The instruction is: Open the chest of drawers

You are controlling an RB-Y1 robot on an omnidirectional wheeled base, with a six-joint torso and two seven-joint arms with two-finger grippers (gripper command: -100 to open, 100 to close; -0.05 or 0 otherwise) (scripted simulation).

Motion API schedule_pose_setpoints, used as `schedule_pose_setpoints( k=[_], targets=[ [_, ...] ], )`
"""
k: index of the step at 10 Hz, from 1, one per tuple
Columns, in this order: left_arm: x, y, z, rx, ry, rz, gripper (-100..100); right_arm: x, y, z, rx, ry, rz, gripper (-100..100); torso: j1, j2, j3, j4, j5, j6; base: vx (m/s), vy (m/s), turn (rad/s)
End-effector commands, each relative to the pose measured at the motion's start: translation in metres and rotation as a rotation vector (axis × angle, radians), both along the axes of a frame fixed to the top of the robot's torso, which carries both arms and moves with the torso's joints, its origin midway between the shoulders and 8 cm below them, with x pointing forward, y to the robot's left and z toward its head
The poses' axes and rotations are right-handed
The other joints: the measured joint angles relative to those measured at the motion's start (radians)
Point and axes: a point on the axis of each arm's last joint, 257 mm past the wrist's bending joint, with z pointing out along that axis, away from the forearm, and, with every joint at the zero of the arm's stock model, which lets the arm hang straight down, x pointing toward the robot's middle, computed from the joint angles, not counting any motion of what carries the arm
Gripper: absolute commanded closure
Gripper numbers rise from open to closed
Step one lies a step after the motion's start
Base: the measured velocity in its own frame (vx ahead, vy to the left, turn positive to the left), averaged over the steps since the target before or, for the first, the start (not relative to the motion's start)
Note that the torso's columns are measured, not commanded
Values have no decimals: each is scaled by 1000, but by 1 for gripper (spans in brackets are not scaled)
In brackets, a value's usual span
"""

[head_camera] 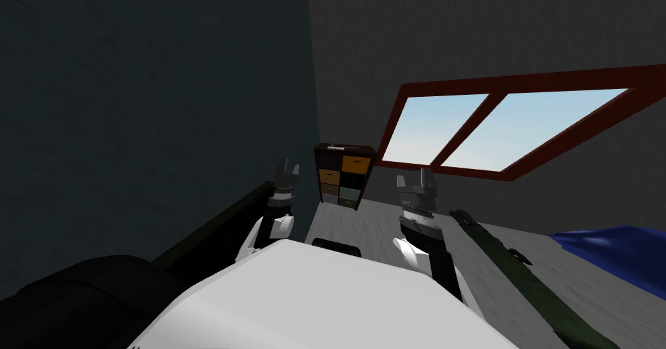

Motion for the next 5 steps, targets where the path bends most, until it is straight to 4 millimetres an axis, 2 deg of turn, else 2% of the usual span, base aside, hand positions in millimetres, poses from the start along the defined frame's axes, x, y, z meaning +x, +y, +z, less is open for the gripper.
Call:
schedule_pose_setpoints(
  k=[1, 5],
  targets=[
    [0, 0, 0, 0, 0, 0, 0, 0, 0, 0, 0, 0, 0, 0, 0, 40, -82, 41, 0, 0, 0, 0, 0],
    [0, 0, 0, 0, 0, 0, 0, 0, 0, 0, 0, 0, 0, 0, 0, 322, -644, 322, 0, 0, 0, 0, 0]
  ],
)
